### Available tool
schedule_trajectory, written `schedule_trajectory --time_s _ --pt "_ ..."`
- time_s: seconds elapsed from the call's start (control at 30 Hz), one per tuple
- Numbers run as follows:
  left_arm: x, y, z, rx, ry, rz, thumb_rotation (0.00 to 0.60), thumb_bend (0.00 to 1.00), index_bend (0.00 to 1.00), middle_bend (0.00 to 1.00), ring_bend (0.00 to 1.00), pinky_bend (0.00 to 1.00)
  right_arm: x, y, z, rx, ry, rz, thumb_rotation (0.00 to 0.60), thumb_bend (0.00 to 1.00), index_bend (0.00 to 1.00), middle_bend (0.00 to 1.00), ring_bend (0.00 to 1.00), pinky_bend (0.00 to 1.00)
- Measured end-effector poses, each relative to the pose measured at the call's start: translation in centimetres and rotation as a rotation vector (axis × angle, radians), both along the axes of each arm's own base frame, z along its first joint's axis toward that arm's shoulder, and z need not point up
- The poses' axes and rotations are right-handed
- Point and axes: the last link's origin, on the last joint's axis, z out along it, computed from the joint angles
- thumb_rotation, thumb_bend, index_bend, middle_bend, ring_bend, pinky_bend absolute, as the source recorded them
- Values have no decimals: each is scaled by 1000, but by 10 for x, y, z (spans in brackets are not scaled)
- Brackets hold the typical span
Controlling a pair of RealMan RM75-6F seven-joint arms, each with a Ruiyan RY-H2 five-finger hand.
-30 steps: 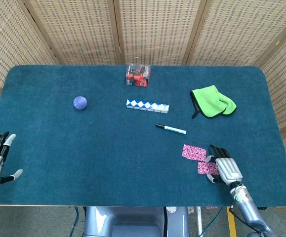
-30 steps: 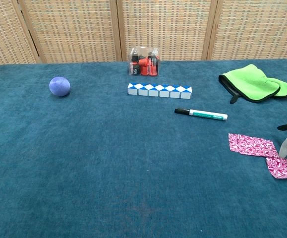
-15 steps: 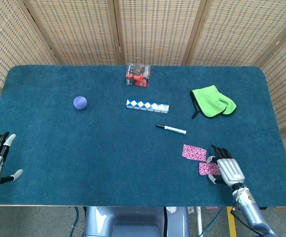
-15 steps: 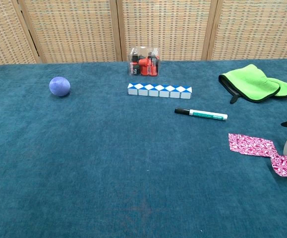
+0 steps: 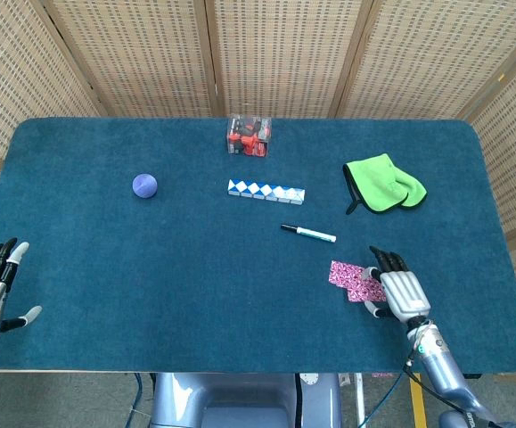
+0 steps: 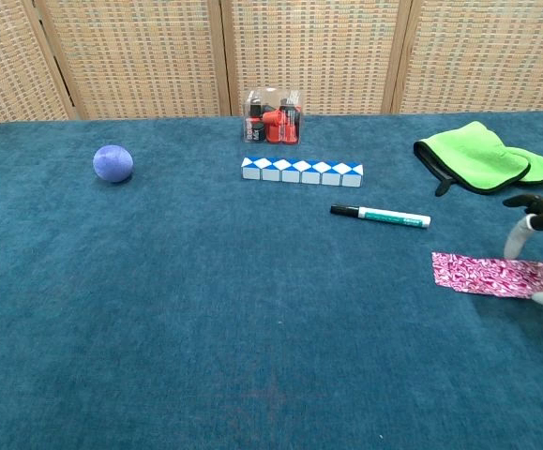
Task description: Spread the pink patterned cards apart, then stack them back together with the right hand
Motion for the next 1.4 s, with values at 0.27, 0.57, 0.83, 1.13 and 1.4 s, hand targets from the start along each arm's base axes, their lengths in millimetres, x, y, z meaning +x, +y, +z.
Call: schedule_trajectory --time_s 0.27,0.57,0.83,1.13,1.4 --pt "0 0 0 0 0 1 600 0 0 0 0 0 25 -23 -15 -13 37 -15 600 343 563 0 0 44" --pt "0 1 0 -7 -6 4 600 0 0 0 0 0 38 -39 -29 -20 91 -77 600 340 563 0 0 44" --pt "0 0 0 -7 -8 3 600 0 0 0 0 0 37 -40 -31 -22 91 -112 600 337 563 0 0 44" --pt "0 0 0 -7 -8 3 600 0 0 0 0 0 31 -39 -32 -12 100 -138 600 311 489 0 0 44" --pt "0 0 0 -6 -9 3 600 0 0 0 0 0 30 -39 -33 -3 104 -143 600 260 384 0 0 44"
